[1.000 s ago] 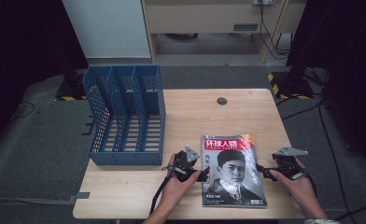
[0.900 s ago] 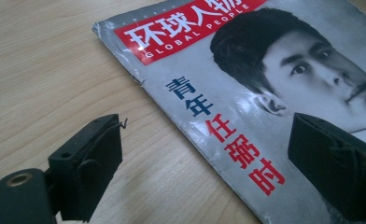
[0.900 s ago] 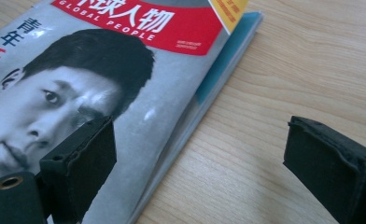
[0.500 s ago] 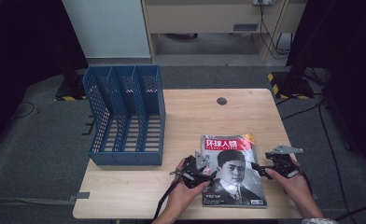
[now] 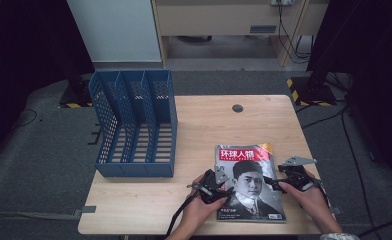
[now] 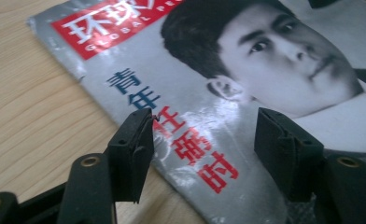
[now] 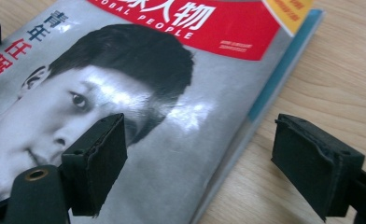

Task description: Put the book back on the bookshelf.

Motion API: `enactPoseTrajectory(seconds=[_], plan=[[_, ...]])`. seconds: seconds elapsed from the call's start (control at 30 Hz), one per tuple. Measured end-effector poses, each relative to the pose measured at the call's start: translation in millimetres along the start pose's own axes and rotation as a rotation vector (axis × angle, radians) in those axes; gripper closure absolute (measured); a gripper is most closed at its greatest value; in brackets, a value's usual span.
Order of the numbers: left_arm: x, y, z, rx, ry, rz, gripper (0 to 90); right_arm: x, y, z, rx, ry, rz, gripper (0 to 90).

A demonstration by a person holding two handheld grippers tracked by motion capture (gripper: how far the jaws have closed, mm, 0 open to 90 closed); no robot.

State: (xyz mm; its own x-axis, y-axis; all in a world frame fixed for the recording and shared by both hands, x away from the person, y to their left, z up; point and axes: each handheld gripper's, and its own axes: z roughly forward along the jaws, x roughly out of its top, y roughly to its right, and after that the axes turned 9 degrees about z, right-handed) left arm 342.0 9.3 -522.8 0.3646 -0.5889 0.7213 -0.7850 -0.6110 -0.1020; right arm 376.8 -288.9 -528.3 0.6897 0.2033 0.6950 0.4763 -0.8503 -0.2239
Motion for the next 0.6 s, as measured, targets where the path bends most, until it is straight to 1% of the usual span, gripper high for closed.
enactPoseTrajectory(seconds=[0.03, 0.07, 0.1, 0.13, 0.17, 0.2, 0.27, 0.33, 0.37, 0.43, 0.47, 0.6], plan=[[-0.4, -0.6, -0.2, 0.006, 0.000, -0.010, 34.4, -0.1, -1.4, 1.1, 0.000, -0.001, -0.002, 18.2], [-1.4, -1.7, -0.1, 0.012, -0.008, -0.011, 31.9, -0.3, -2.1, 1.8, 0.003, -0.010, -0.005, 18.1], [-3.4, -2.8, 1.9, 0.008, -0.022, -0.016, 32.0, -0.4, -2.7, 2.5, 0.004, -0.016, -0.004, 18.2], [-4.7, -3.7, 2.9, 0.002, -0.023, -0.024, 31.7, -0.9, -2.6, 3.6, 0.004, -0.018, -0.011, 18.4], [-5.9, -5.5, 3.6, -0.009, -0.017, -0.045, 30.9, -1.1, -3.1, 3.8, 0.009, -0.024, -0.007, 18.5], [-6.4, -7.3, 4.0, -0.019, -0.014, -0.057, 30.7, -1.2, -3.2, 4.3, 0.012, -0.026, -0.009, 18.4], [-6.1, -8.3, 4.5, -0.027, -0.014, -0.044, 30.8, -1.1, -4.2, 5.0, 0.014, -0.021, -0.013, 18.4], [-6.5, -8.0, 4.5, -0.024, -0.011, -0.040, 30.8, -1.0, -4.4, 5.4, 0.014, -0.019, -0.022, 18.8], [-6.7, -7.7, 4.8, -0.022, -0.007, -0.039, 30.9, -1.1, -5.1, 4.9, 0.014, -0.020, -0.016, 20.0], [-7.5, -7.5, 4.9, -0.021, -0.001, -0.040, 30.8, -0.2, -5.7, 2.9, 0.018, 0.002, -0.005, 22.6], [-8.1, -7.7, 4.8, -0.022, 0.001, -0.038, 30.7, 0.2, -6.4, 1.3, 0.019, 0.010, 0.000, 24.6], [-9.2, -7.4, 4.9, -0.020, 0.011, -0.037, 30.7, 1.2, -8.4, -6.7, 0.016, 0.052, -0.021, 35.5]])
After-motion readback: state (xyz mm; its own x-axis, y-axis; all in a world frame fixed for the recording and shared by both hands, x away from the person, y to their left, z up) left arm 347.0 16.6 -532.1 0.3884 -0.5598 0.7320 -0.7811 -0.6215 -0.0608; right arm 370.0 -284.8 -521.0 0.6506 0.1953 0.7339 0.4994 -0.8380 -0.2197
